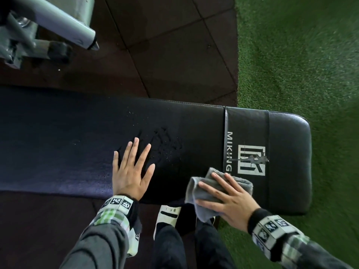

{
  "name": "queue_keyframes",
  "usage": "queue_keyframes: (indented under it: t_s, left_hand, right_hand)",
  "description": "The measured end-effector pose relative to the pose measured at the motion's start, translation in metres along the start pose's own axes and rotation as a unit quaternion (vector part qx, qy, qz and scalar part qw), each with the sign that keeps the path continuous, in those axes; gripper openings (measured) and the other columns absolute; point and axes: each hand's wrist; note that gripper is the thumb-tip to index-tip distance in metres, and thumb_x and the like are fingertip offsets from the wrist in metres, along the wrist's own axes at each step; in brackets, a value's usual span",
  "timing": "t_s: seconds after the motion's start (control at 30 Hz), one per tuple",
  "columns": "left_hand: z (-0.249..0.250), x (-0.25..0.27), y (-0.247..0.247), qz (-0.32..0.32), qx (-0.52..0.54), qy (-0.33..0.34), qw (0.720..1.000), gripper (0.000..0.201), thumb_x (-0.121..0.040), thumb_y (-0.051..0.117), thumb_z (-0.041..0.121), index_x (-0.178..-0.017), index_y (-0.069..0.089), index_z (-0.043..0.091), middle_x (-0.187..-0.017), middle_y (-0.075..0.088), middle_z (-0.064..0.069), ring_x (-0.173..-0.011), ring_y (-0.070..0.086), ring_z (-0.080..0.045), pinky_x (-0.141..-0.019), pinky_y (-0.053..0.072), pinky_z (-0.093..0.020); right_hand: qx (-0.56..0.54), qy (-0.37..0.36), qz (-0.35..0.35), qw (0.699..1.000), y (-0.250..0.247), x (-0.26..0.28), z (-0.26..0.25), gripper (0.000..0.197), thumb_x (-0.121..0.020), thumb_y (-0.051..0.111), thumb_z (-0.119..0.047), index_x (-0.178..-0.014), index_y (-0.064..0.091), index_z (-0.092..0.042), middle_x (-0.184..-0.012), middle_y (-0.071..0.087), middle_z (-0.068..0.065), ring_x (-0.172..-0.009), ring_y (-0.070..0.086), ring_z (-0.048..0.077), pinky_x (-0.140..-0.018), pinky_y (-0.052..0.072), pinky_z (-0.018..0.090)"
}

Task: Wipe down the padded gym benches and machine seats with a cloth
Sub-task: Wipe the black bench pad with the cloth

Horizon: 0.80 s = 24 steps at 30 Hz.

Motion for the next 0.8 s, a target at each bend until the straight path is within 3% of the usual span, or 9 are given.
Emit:
queue_keyframes:
  t_s: [0.1, 0.2, 0.43, 0.5, 0.6, 0.8]
  left_hand:
    - [-0.022, 0.009, -0.006, 0.008, -0.007, -0.022, 1.0, 0.058, -0.098, 0.027, 0.055, -0.151, 0.034, 0.032, -0.164, 0.019, -0.003, -0.149, 0.02, -0.021, -0.118, 0.009, -0.058]
    - [-0.044, 0.018, -0.011, 0.01, -0.012, -0.042, 0.999, 0.059, -0.099, 0.02, 0.059, -0.151, 0.032, 0.034, -0.164, 0.018, -0.004, -0.149, 0.021, -0.024, -0.118, 0.007, -0.058]
    - [-0.046, 0.02, -0.007, 0.035, -0.01, -0.04, 0.999, 0.056, -0.097, 0.032, 0.053, -0.149, 0.036, 0.032, -0.162, 0.024, -0.005, -0.148, 0.026, -0.025, -0.117, 0.012, -0.06]
    - [-0.046, 0.02, -0.007, 0.04, -0.01, -0.041, 0.998, 0.056, -0.097, 0.033, 0.052, -0.149, 0.036, 0.033, -0.162, 0.025, -0.004, -0.148, 0.026, -0.024, -0.117, 0.012, -0.059]
    - [-0.047, 0.021, -0.008, 0.041, -0.008, -0.038, 0.998, 0.055, -0.097, 0.032, 0.052, -0.149, 0.033, 0.035, -0.162, 0.025, -0.004, -0.148, 0.026, -0.023, -0.117, 0.012, -0.059]
    - [-0.048, 0.021, -0.007, 0.045, -0.005, -0.038, 0.998, 0.056, -0.097, 0.032, 0.053, -0.15, 0.029, 0.037, -0.162, 0.024, -0.003, -0.148, 0.026, -0.023, -0.117, 0.01, -0.057]
  right_hand:
    - [0.01, 0.032, 0.017, 0.999, 0.002, 0.02, 0.012, 0.068, -0.078, 0.041, -0.043, -0.143, 0.018, -0.049, -0.156, 0.011, -0.005, -0.142, 0.009, 0.036, -0.109, 0.015, 0.053]
    - [-0.027, 0.1, 0.035, 0.994, -0.003, 0.016, 0.019, 0.067, -0.081, 0.042, -0.045, -0.144, 0.019, -0.047, -0.156, 0.016, -0.004, -0.141, 0.016, 0.037, -0.108, 0.019, 0.055]
    - [-0.096, 0.228, 0.065, 0.967, -0.024, -0.064, 0.001, 0.058, -0.084, 0.041, -0.045, -0.14, 0.028, -0.045, -0.154, 0.022, -0.003, -0.139, 0.015, 0.041, -0.11, 0.012, 0.058]
    - [-0.101, 0.208, 0.069, 0.97, -0.031, -0.09, -0.016, 0.054, -0.084, 0.041, -0.043, -0.137, 0.034, -0.044, -0.154, 0.024, -0.002, -0.139, 0.016, 0.043, -0.109, 0.013, 0.061]
    - [-0.096, 0.124, 0.068, 0.985, -0.028, -0.108, -0.047, 0.05, -0.081, 0.045, -0.038, -0.131, 0.044, -0.046, -0.152, 0.028, -0.001, -0.139, 0.016, 0.043, -0.108, 0.014, 0.061]
    - [0.004, -0.034, -0.001, 0.999, -0.004, -0.054, -0.046, 0.058, -0.079, 0.039, -0.035, -0.133, 0.036, -0.053, -0.155, 0.018, -0.01, -0.141, 0.011, 0.035, -0.111, 0.01, 0.052]
Point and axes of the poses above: each hand's wrist, its own x-axis away from the middle knuckle, its own y-axis out of the palm, z = x × y
